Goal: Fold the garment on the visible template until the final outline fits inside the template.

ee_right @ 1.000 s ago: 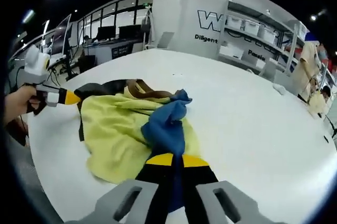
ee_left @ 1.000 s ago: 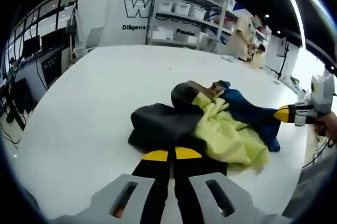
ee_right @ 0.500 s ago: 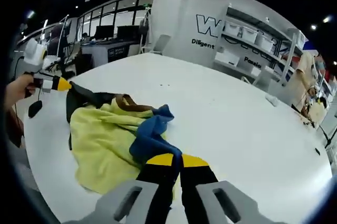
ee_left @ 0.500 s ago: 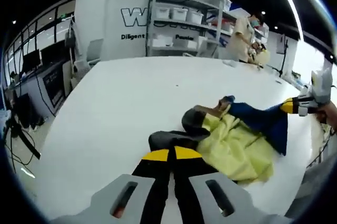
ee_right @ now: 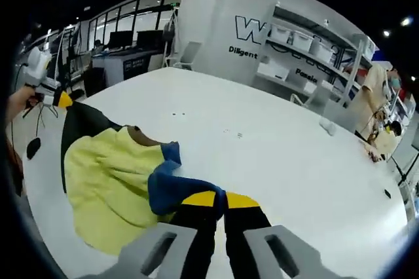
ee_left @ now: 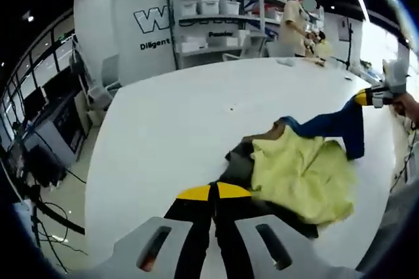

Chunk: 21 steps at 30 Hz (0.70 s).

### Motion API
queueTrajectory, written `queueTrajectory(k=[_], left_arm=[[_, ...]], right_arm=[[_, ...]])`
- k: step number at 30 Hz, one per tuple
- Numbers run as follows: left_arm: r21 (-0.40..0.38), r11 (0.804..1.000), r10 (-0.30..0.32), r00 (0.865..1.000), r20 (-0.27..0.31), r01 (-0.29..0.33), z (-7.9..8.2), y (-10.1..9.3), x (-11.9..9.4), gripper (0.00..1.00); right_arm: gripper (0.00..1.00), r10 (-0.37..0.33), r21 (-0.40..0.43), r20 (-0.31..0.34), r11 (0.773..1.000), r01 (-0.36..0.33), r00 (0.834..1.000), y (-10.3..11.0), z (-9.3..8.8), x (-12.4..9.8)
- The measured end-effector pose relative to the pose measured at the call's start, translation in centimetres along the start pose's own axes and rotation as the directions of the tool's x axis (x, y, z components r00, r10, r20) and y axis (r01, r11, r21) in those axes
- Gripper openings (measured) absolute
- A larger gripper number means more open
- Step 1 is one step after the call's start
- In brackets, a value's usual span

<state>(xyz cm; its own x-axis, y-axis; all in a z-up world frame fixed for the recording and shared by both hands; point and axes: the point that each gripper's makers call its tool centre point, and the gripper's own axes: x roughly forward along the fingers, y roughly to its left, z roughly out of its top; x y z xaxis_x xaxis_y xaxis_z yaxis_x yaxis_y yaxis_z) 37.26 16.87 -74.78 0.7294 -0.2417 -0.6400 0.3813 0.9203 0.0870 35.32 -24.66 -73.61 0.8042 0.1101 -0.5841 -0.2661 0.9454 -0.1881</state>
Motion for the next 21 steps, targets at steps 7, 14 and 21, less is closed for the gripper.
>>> queueTrajectory(k=[7, 14, 21], left_arm=[[0.014, 0.999, 0.054, 0.996, -0.073, -0.053, -1.2, 2.7, 2.7, 0.00], [0.075, 0.992, 0.111, 0.982, -0.153, -0.100, -2.7, 5.0, 5.3, 0.00], [0.198, 0.973, 0.161, 0.962, -0.218, -0.118, -4.2, 6.9, 8.2, 0.00]], right_arm=[[0.00, 0.038, 0.106, -0.067, 0.994, -0.030, 0.997, -2.3, -2.4, 1.8], [0.00, 0.008, 0.131, -0.141, 0.991, 0.011, 0.990, -4.6, -4.9, 2.9], [0.00, 0.014, 0.136, -0.159, 0.991, 0.008, 0.987, -5.6, -6.1, 3.8]])
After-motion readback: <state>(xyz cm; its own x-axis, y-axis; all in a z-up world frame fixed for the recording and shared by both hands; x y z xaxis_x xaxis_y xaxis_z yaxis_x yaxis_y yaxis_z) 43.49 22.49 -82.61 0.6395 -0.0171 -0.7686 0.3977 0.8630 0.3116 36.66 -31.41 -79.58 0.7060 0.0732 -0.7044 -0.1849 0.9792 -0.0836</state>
